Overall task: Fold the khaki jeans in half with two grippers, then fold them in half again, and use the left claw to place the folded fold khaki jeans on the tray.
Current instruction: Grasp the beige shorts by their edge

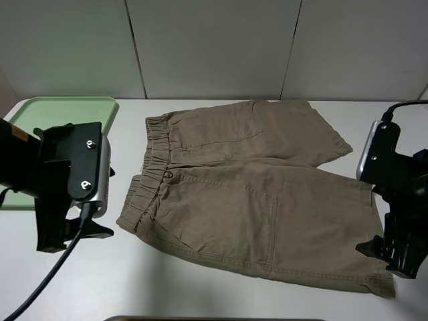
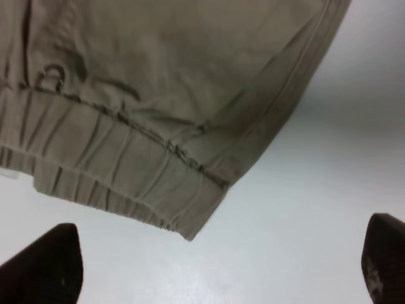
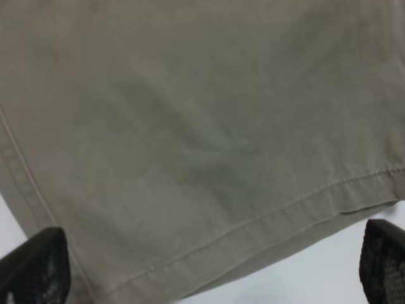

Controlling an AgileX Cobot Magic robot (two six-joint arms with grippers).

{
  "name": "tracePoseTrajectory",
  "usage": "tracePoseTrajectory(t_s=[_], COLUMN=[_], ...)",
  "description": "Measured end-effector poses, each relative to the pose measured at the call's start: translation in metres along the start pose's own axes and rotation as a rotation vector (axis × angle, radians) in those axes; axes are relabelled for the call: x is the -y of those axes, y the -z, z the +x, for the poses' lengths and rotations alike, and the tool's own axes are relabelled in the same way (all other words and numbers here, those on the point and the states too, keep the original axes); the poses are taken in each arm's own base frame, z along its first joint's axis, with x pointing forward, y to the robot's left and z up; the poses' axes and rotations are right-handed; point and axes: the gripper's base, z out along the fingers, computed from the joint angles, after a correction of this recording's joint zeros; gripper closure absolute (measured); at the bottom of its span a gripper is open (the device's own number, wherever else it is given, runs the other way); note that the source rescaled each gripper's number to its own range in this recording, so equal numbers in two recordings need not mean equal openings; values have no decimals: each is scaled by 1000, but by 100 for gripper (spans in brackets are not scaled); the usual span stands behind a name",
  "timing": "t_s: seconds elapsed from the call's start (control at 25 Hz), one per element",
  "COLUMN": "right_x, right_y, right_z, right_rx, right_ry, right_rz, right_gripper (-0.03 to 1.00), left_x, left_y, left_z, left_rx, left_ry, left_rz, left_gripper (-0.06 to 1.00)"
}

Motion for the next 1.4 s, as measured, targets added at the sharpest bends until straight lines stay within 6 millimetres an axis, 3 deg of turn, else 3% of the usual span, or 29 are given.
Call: tracePoseTrajectory(t_s=[0.36,0.56,1.16,1.4], right_x=[-5,-3,-23,-20], right_y=[-8,-9,-49,-57], right_z=[4,1,-7,-8], right_rx=[49,80,-44,-46], right_ry=[69,87,273,287], right_rz=[49,77,-109,-82], right_gripper=[-3,-3,-3,-3], left_x=[-11,-14,-16,-16], left_y=[-45,-61,-62,-62], left_z=[8,11,8,8], left_rx=[-77,-98,-75,-71], left_ry=[30,42,64,83], left_rz=[24,21,-12,-8], left_gripper=[7,7,7,7])
